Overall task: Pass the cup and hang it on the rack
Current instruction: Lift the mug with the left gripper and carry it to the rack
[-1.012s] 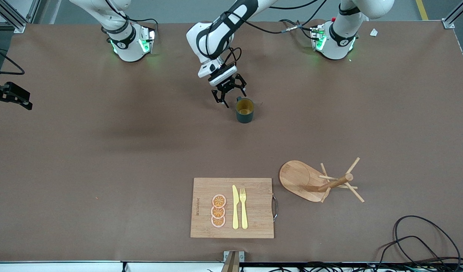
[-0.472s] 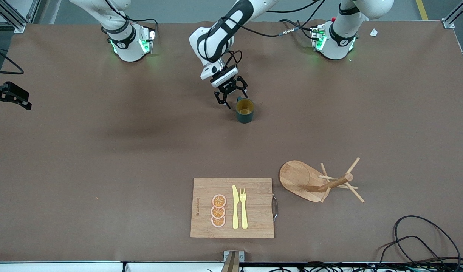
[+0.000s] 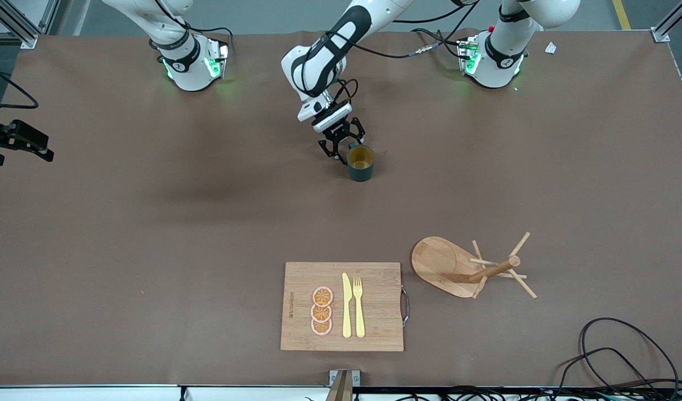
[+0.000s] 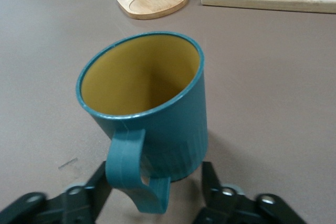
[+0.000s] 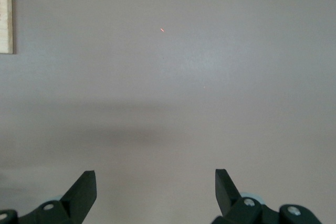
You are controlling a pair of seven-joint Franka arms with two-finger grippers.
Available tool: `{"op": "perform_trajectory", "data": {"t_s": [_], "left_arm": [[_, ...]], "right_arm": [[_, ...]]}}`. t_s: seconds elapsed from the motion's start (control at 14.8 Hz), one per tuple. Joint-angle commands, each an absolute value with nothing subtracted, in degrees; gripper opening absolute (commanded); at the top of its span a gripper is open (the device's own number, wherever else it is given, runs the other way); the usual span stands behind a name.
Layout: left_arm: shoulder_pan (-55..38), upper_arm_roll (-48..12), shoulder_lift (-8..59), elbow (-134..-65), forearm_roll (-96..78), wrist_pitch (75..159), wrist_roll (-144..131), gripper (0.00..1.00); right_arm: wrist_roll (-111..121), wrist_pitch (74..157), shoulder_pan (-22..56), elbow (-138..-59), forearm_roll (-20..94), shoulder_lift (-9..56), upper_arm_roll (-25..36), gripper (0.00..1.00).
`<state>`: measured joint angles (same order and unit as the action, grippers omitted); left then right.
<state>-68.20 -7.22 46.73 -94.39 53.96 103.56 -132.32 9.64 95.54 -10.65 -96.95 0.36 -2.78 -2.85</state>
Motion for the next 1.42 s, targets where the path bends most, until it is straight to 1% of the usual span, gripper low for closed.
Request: {"op": "perform_trajectory", "data": {"t_s": [0.0,0.07,0.13,0.34,0.54,0.94,1.15,1.35], "left_arm": [[-68.2,-7.21,47.2,-93.78,54.84,104.06,-132.71,0.31],[-68.12,-7.12,47.2,-93.78,54.84,104.41,-132.71,0.23],[-68.12,-7.12,47.2,-93.78,54.84,104.85,-132.71,0.17],[-67.68,-7.12,47.02,-93.34,54.84,105.64,-132.63,0.02],[-65.22,-7.38,45.71,-91.16,53.8,107.05,-131.49,0.01],[-56.44,-7.47,32.28,-90.7,35.19,112.84,-116.83,0.01],[-51.26,-7.47,27.44,-90.7,24.82,115.57,-110.76,0.01],[-46.25,-7.47,24.53,-90.27,15.06,117.68,-105.14,0.01]], "right_arm": [[4.58,93.34,-10.73,-95.98,1.23,-3.6,-3.95,1.0],[3.87,92.99,-10.29,-95.8,1.23,-3.69,-3.96,1.0],[3.26,92.9,-10.02,-95.45,1.23,-3.6,-3.96,1.0],[2.72,92.29,-9.84,-94.93,1.23,-3.6,-4.13,1.0],[2.99,91.85,-9.76,-94.22,1.23,-3.52,-4.04,1.0],[3.16,91.67,-9.49,-94.22,1.23,-3.52,-4.13,1.0],[3.25,90.35,-9.49,-94.22,1.23,-3.52,-4.13,1.0],[3.34,90.44,-9.49,-94.22,1.23,-3.52,-4.13,1.0]]}}
